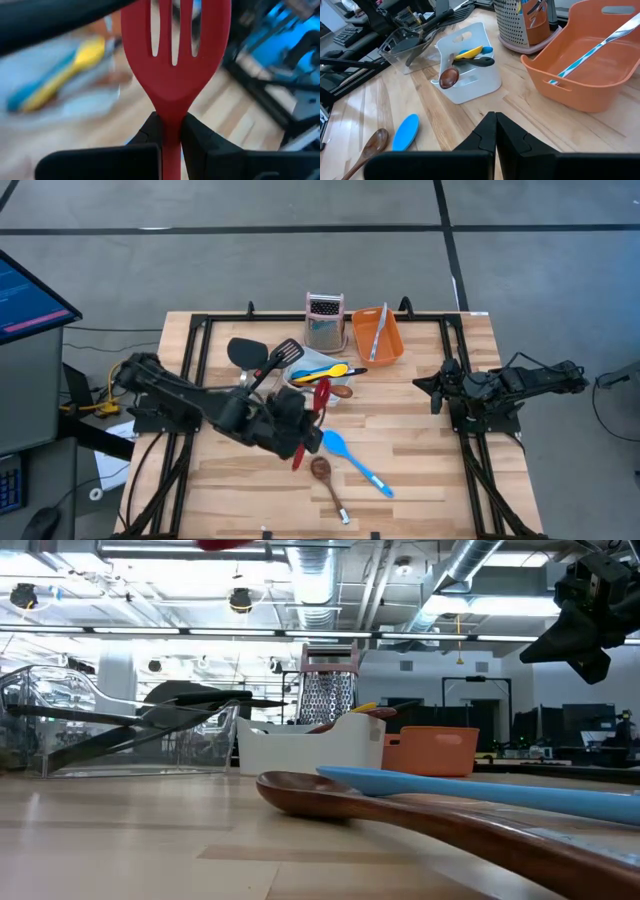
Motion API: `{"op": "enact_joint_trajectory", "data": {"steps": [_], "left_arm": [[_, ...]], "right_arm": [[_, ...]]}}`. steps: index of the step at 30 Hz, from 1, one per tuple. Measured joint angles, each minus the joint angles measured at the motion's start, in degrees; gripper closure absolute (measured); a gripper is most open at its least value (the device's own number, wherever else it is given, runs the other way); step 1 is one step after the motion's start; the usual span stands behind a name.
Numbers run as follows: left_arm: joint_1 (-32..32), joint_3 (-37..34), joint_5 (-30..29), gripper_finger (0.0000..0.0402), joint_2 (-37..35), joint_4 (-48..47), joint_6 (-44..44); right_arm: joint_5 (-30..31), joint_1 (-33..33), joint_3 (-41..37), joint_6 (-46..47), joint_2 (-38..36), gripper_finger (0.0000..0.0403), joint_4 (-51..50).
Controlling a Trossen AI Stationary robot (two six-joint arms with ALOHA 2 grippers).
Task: Pick & Place Kitchen Items
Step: Put the red slotted spoon into the white bin
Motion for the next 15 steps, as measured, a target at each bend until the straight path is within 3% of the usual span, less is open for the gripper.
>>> {"op": "enact_joint_trajectory", "data": {"steps": [6, 12, 15], "left_arm": [[1.0, 0.0, -7.7, 0.0385, -3.4, 8.9, 20.4], [3.6, 0.1, -8.3, 0.0382, -3.6, 18.4, 45.9], [5.9, 0.1, -8.3, 0.0384, -3.6, 19.3, 52.8]], "right_arm": [[0.0, 0.0, 0.0, 0.0, 0.0, 0.0403, 0.0], [0.0, 0.0, 0.0, 0.0, 0.0, 0.0403, 0.1], [0.0, 0.0, 0.0, 0.0, 0.0, 0.0403, 0.1]]}}
